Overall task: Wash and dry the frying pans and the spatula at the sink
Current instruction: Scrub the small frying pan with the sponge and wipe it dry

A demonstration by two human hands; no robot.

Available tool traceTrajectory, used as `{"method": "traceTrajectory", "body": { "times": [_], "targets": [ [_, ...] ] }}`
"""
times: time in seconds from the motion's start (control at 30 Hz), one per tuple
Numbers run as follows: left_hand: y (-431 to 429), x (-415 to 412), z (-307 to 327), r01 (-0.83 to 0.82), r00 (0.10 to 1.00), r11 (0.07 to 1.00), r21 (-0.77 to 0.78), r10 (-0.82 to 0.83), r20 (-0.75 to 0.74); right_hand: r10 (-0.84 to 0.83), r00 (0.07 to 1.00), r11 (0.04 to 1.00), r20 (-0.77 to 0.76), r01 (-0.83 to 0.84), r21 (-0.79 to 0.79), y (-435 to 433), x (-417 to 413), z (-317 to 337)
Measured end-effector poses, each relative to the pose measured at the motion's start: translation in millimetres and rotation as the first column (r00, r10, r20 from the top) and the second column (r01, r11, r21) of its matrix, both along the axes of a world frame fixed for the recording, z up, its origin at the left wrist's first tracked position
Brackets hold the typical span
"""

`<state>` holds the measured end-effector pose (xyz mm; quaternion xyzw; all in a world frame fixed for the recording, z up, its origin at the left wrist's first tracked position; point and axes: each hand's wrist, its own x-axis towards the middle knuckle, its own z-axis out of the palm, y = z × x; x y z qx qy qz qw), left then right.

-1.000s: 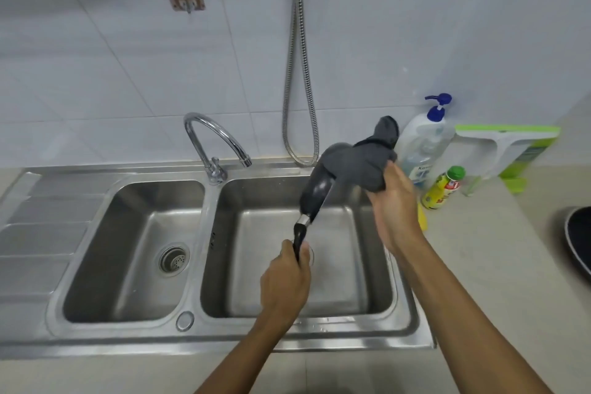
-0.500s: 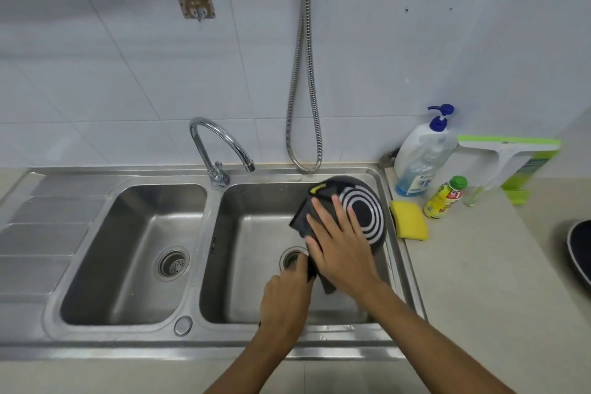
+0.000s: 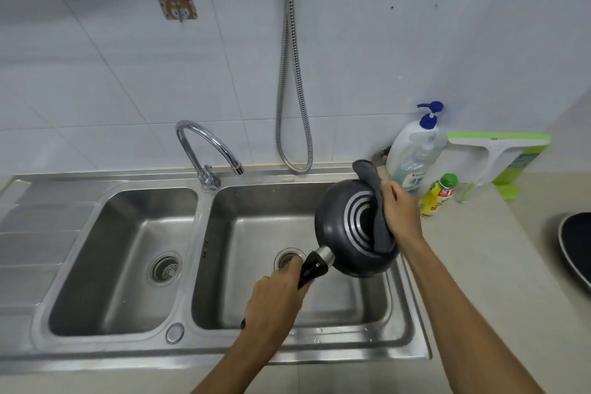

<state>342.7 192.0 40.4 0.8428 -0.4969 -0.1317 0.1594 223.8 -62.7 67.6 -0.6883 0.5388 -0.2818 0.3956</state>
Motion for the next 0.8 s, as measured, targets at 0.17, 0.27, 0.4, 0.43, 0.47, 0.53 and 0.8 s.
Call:
{"method": "traceTrajectory", "body": {
  "times": [0.17, 0.27, 0.4, 0.43, 0.47, 0.53, 0.8],
  "targets": [
    [7, -3, -2, -0.121, 0.91, 0.993, 0.011, 0.115, -0.399, -0.04, 0.999, 0.95, 0.03, 0.047, -0.309, 86, -23, -34],
    [11, 6, 11, -0.203, 0.603, 0.973, 0.11, 0.212, -0.769, -0.166, 0.961, 0.968, 0.221, 0.201, -0.147, 92, -16, -19],
    [14, 10, 27, -0.226, 0.141, 0.939, 0.259, 0.295, -0.945, -0.464, 0.706, 0.885, 0.535, 0.346, 0.311, 64, -1, -1],
    [14, 10, 29, -0.209, 0.069, 0.943, 0.258, 0.278, -0.958, -0.44, 0.73, 0.897, 0.523, 0.333, 0.289, 62, 2, 4],
    [13, 9, 32, -0.197, -0.012, 0.948, 0.25, 0.253, -0.967, -0.384, 0.788, 0.922, 0.481, 0.302, 0.24, 64, 5, 10],
    [8, 7, 37, -0.204, -0.126, 0.952, 0.226, 0.204, -0.971, -0.145, 0.923, 0.989, 0.356, 0.13, 0.067, 80, 13, 19],
    [8, -2, 59, -0.096, 0.251, 0.989, 0.116, 0.137, -0.958, 0.487, 0.732, 0.762, -0.476, -0.623, -0.179, 75, 58, -2]
  ]
}}
